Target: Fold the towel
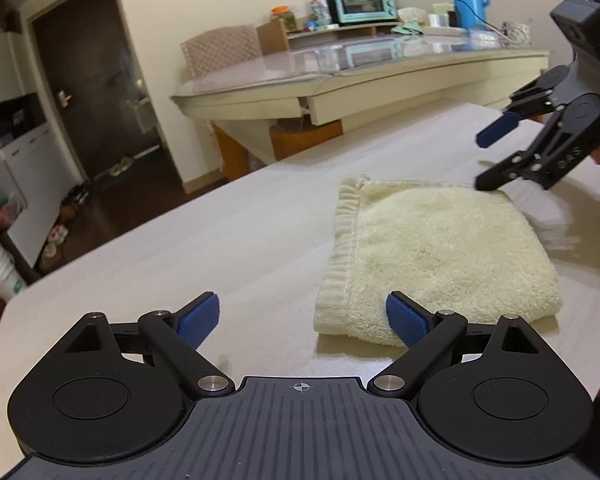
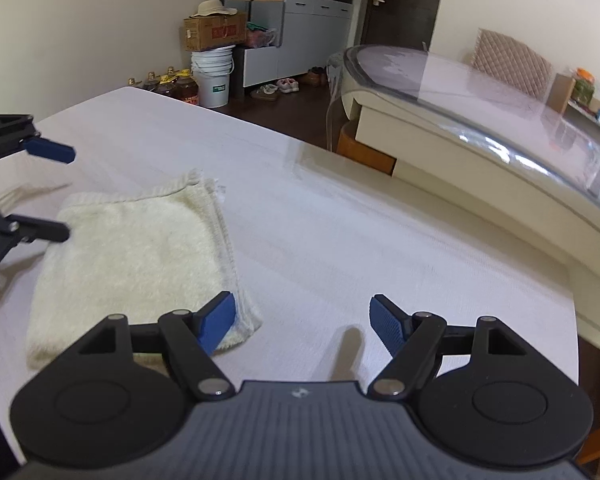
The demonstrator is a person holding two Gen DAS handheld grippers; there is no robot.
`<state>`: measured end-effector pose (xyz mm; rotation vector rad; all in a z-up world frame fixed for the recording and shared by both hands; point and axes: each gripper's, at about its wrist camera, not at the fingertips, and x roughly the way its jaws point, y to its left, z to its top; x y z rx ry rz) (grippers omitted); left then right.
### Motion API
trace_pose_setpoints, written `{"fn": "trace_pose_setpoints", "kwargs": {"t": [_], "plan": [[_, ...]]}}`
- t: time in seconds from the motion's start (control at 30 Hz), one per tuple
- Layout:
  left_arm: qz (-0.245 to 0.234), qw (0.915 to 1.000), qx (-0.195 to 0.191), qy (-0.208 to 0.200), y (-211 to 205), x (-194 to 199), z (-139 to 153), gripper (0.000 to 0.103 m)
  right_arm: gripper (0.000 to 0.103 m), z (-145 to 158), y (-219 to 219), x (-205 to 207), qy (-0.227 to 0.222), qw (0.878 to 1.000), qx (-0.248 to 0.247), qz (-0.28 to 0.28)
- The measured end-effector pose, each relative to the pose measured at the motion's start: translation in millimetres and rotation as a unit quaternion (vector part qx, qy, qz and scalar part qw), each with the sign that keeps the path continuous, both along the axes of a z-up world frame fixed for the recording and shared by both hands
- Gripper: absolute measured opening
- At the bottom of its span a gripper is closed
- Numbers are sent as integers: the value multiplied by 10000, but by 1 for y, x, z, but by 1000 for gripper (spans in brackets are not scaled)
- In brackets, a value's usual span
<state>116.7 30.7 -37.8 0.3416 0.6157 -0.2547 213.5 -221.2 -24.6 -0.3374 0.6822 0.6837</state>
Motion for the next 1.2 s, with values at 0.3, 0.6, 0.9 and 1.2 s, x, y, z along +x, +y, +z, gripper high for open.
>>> {"fn": "trace_pose_setpoints", "kwargs": {"t": [0.3,0.6,0.9,1.2], "plan": [[-198,9992,337,14,11,43,2,95,77,-1,14,-67,-79,9983,156,-562],[67,9987,-501,-103,22,5,20,94,75,23,11,-79,-388,9969,604,-320],[93,9982,-580,-90,-5,-40,8,94,49,32,46,-24,-519,9983,268,40],[129,9994,-326,-68,-1,-40,-3,95,66,8,65,7,-623,9980,-135,17]]}}
